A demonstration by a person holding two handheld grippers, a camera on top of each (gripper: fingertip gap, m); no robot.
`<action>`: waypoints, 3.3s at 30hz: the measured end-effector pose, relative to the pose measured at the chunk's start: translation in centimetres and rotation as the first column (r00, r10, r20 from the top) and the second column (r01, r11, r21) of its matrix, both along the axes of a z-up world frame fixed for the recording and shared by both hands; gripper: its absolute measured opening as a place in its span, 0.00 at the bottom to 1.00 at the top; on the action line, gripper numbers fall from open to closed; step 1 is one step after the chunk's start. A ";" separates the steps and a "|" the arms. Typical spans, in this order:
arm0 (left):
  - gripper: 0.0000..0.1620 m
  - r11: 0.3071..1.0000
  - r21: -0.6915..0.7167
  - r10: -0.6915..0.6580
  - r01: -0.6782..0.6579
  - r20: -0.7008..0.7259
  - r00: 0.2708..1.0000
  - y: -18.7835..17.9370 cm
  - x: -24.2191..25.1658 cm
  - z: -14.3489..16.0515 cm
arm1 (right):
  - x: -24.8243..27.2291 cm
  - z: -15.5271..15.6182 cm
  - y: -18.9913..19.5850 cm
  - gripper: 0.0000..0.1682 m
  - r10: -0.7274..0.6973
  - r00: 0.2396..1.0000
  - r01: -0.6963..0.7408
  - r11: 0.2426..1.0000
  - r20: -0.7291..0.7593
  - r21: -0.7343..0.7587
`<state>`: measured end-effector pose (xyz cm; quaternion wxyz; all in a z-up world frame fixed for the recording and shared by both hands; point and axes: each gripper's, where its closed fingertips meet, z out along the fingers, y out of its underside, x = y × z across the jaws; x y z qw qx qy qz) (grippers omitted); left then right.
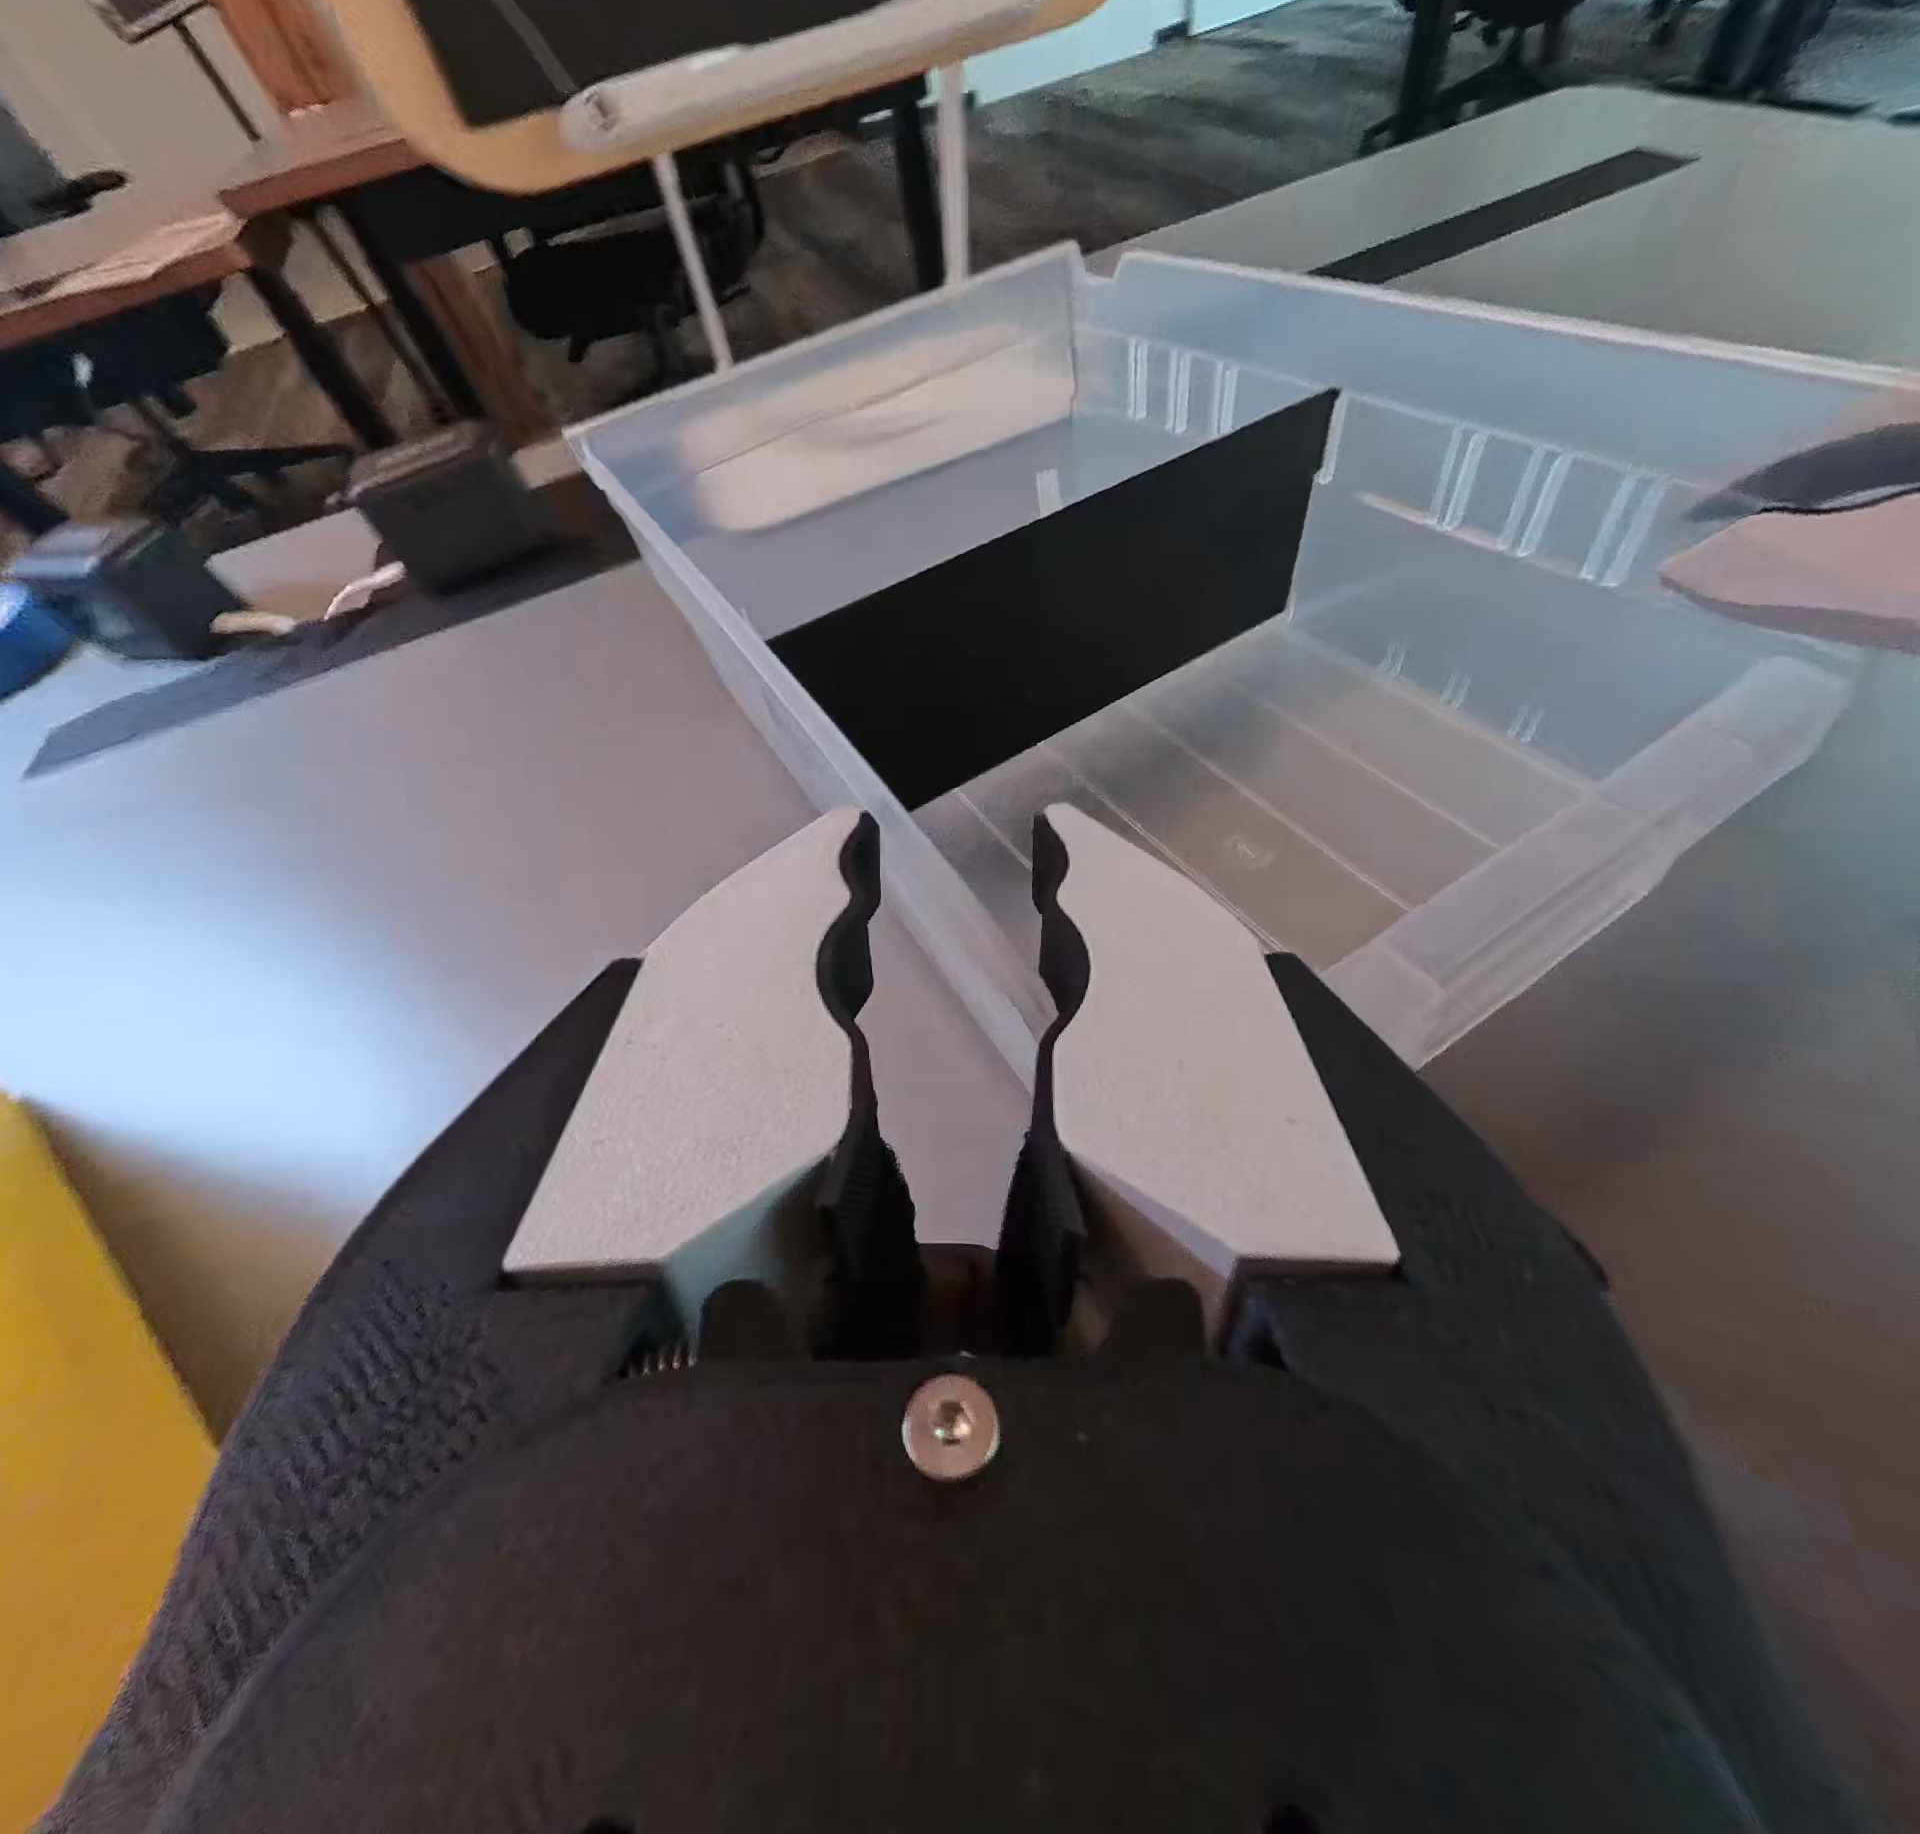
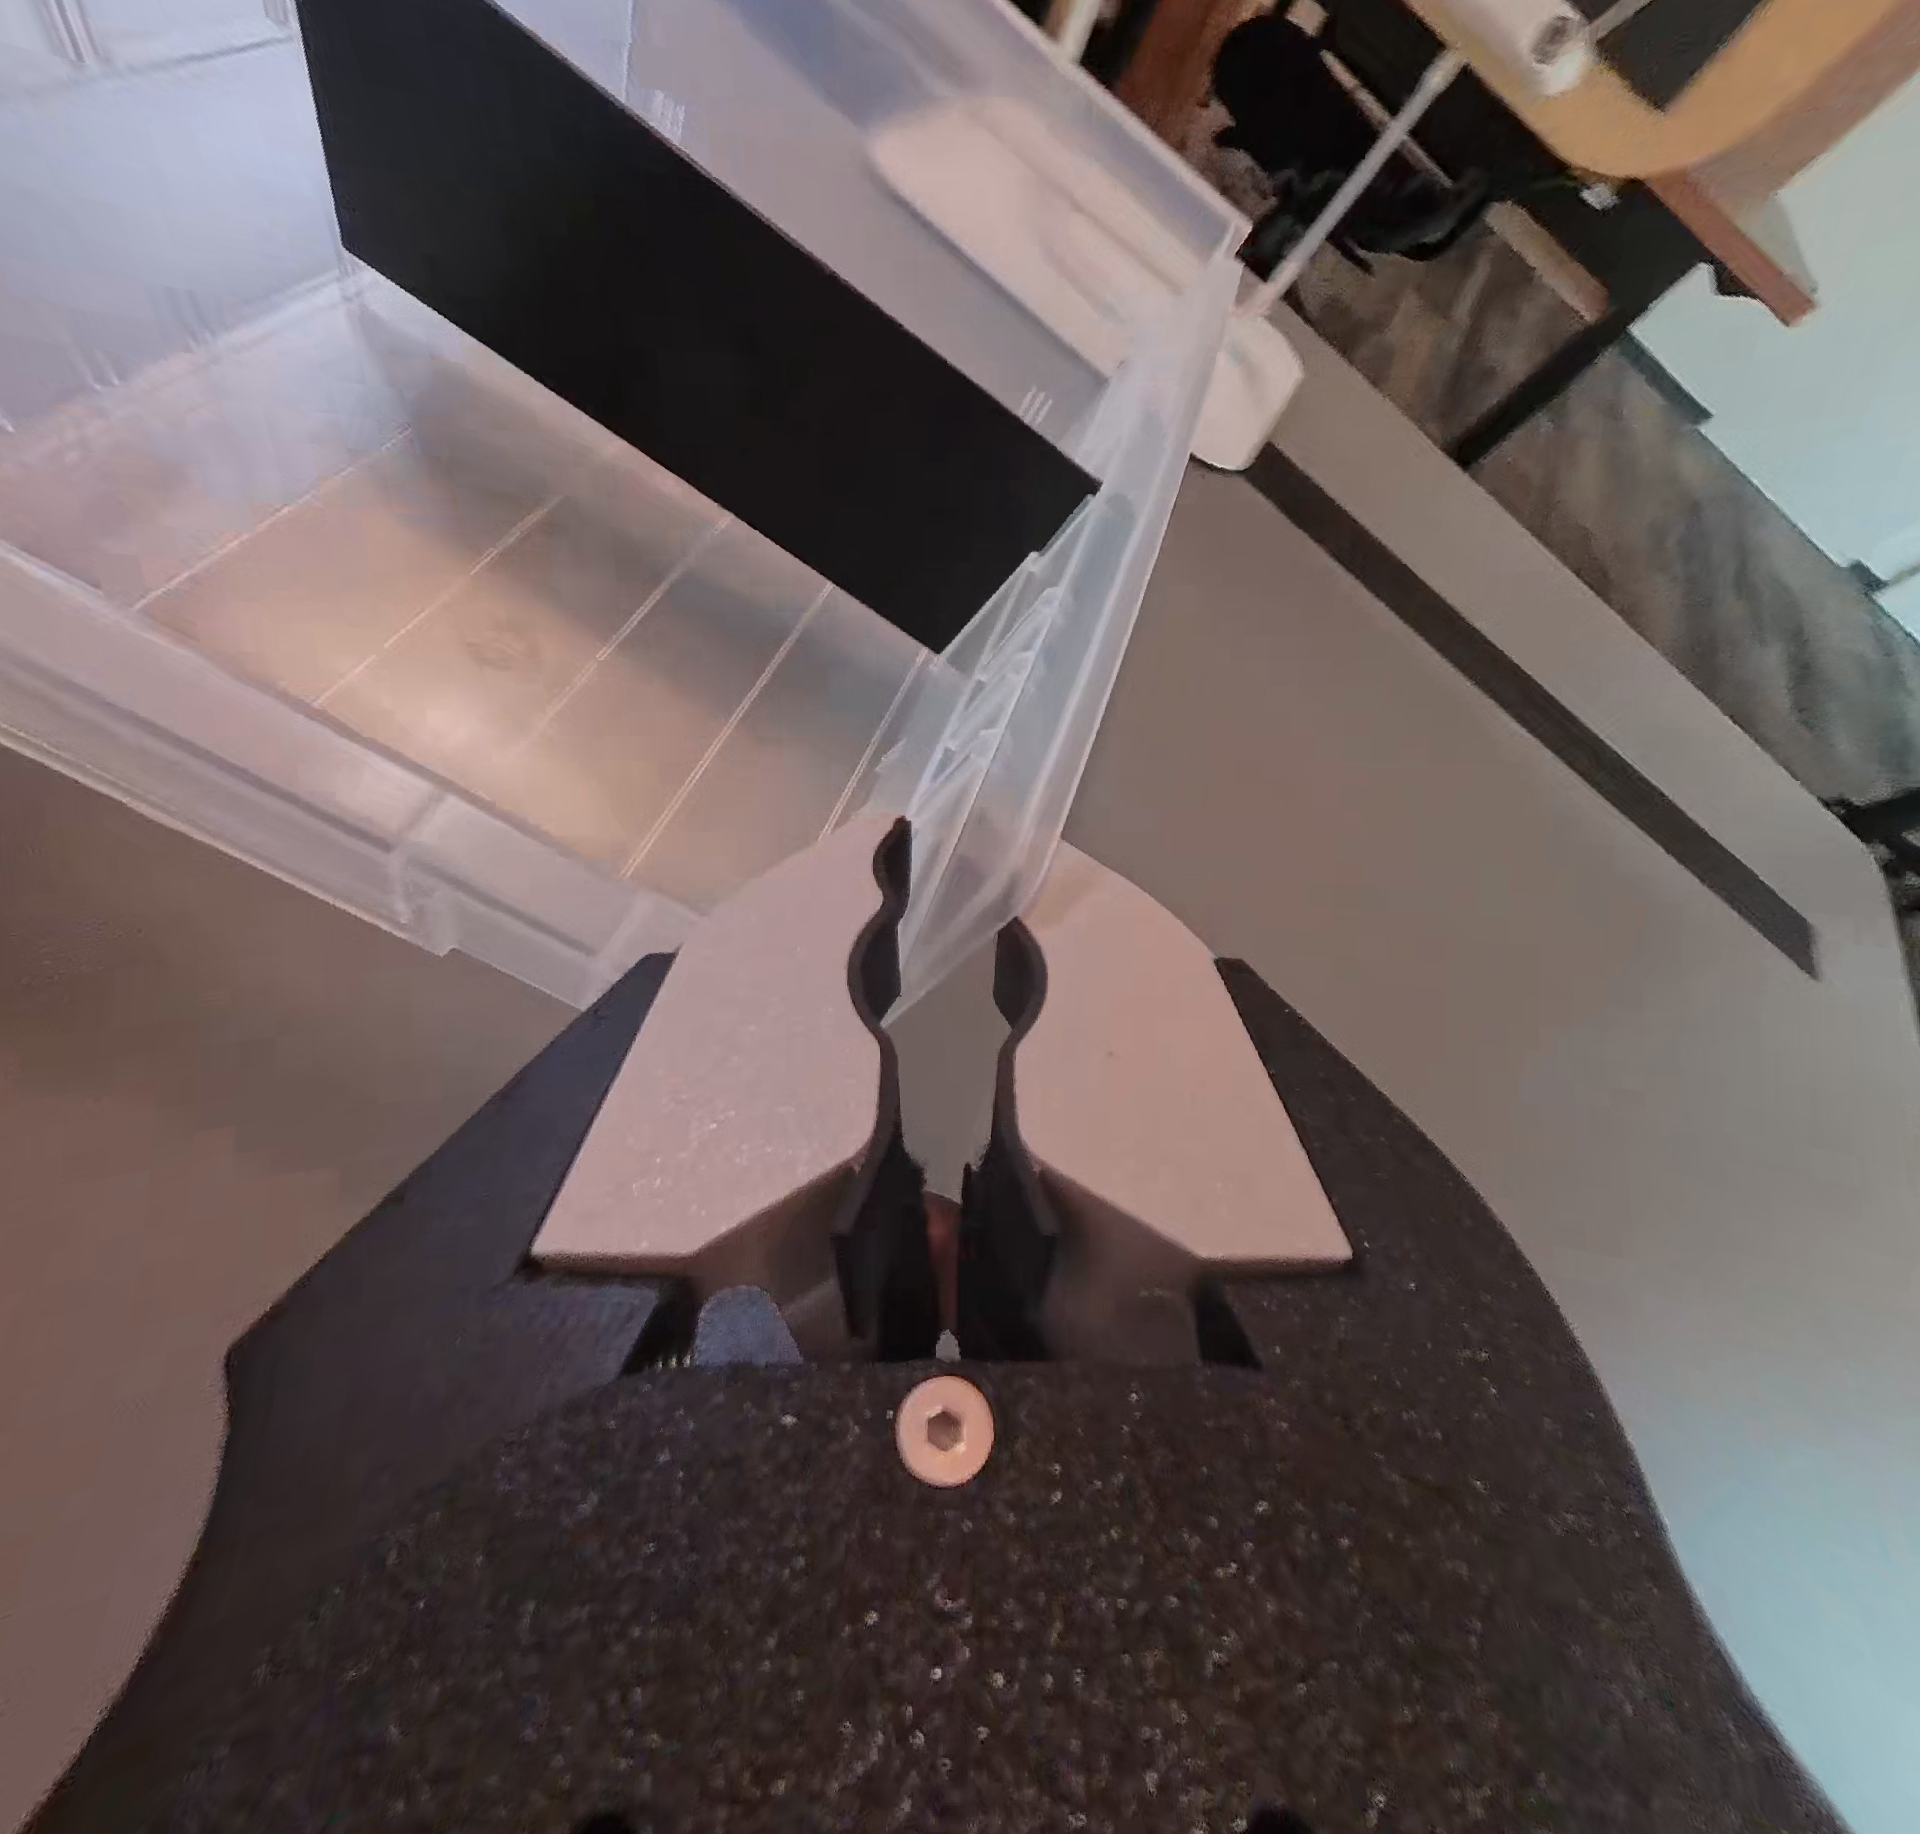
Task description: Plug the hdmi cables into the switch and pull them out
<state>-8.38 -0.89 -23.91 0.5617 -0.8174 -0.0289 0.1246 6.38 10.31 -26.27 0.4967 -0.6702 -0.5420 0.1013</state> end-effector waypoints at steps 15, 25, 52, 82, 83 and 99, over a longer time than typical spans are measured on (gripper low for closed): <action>0.21 0.906 -0.037 -0.422 0.421 -0.074 0.903 17.1 19.5 -1.0 | 22.5 -0.6 12.3 0.07 -0.532 0.840 0.527 0.847 -0.111 -0.074; 0.35 0.800 0.031 -0.584 0.599 -0.187 0.790 14.2 23.2 1.6 | 30.4 -0.5 14.2 0.32 -0.698 0.702 0.706 0.708 -0.141 0.013; 0.15 0.908 0.044 0.413 -0.416 -0.255 0.874 -11.4 -13.0 -2.7 | 11.6 -3.5 8.8 0.09 -0.390 0.921 0.390 0.920 0.004 0.033; 0.32 0.851 -0.525 -0.056 -0.002 -0.093 0.994 -9.0 -21.1 -5.3 | 3.5 3.2 -0.2 0.30 0.352 0.874 -0.236 0.910 -0.336 0.340; 0.28 0.834 -0.551 -0.038 -0.013 -0.081 0.996 -9.0 -21.5 -6.1 | 3.5 3.1 -0.1 0.30 0.351 0.876 -0.236 0.911 -0.332 0.339; 0.04 0.994 0.075 0.098 -0.078 -0.315 0.944 -10.9 -19.9 10.9 | 3.4 2.7 0.0 0.27 0.349 0.887 -0.240 0.908 -0.302 0.344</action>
